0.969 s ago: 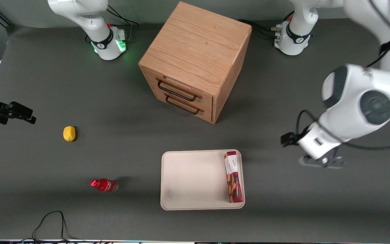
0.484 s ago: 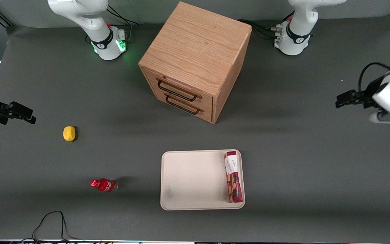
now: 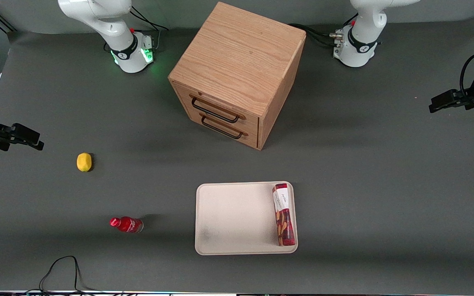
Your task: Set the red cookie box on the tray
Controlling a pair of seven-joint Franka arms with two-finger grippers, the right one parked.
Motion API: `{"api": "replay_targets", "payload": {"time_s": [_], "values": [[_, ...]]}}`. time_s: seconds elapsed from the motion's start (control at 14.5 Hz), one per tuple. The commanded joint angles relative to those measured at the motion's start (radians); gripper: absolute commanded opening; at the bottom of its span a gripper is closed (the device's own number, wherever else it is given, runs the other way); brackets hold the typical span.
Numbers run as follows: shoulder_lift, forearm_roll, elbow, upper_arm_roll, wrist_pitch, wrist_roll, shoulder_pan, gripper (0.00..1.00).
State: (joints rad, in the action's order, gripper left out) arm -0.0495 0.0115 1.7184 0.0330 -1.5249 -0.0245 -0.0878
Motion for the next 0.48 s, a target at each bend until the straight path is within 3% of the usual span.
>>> {"api": "replay_targets", "payload": {"time_s": [0.0,0.42], "values": [[-0.006,-0.015,-0.022,-0.024,0.025,-0.028,0.037,1.0],[0.005,-0.019,-0.045,-0.114,0.028,-0.028,0.141,1.0]]}}
